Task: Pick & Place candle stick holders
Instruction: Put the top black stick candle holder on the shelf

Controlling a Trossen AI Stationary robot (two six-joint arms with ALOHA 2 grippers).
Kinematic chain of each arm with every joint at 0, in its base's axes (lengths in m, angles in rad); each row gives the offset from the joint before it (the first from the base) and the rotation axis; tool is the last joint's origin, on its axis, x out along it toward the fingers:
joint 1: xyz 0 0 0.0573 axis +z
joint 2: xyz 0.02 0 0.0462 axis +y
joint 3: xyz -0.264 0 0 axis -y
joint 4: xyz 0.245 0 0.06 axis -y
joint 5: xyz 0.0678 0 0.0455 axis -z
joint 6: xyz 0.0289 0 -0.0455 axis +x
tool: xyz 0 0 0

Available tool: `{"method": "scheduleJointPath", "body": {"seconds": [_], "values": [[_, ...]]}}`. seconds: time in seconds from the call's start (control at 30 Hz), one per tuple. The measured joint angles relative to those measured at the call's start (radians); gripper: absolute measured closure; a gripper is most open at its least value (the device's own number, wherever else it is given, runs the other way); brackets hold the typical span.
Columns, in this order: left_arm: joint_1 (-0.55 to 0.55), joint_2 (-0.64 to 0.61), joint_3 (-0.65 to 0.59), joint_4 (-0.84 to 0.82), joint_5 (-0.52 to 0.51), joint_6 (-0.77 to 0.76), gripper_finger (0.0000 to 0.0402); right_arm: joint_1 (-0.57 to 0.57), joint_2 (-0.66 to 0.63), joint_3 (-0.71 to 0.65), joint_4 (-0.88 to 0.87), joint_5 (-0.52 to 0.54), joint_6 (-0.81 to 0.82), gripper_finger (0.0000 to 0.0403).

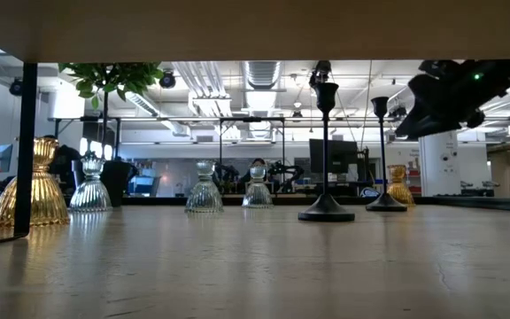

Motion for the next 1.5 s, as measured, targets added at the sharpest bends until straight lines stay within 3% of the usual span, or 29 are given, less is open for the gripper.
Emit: {"method": "scheduleJointPath", "body": {"seconds": [0.33,0.67,0.8,0.9,0.97,1.03,1.23,1.5], "values": [[0.0,0.001,0.0,-0.001,-0.039,0.001,0.0248,-0.112,0.11,-0.048,0.262,-0.014,-0.088,0.0204],[0.0,0.001,-0.006,0.0,-0.041,0.001,0.0248,-0.205,0.243,0.009,0.328,-0.119,-0.121,0.0219],[0.0,0.001,-0.025,0.0,-0.041,-0.001,0.0248,-0.211,0.287,0.036,0.332,-0.12,-0.122,0.0256],[-0.001,0.001,-0.038,-0.002,-0.041,-0.015,0.0248,-0.211,0.302,0.061,0.32,-0.121,-0.125,0.0313],[-0.001,0.001,-0.039,0.0,-0.041,-0.021,0.0248,-0.211,0.301,0.09,0.289,-0.121,-0.141,0.0366],[-0.001,0.001,-0.039,0.0,-0.041,-0.027,0.0248,-0.21,0.288,0.13,0.246,-0.121,-0.166,0.0384],[-0.001,0.001,-0.039,0.019,-0.041,-0.028,0.0247,-0.208,0.213,0.348,-0.003,-0.155,-0.269,0.0392],[0.0,0.001,-0.039,0.06,-0.042,-0.007,0.0248,-0.164,0.15,0.725,-0.296,-0.34,-0.296,0.0393]]}}
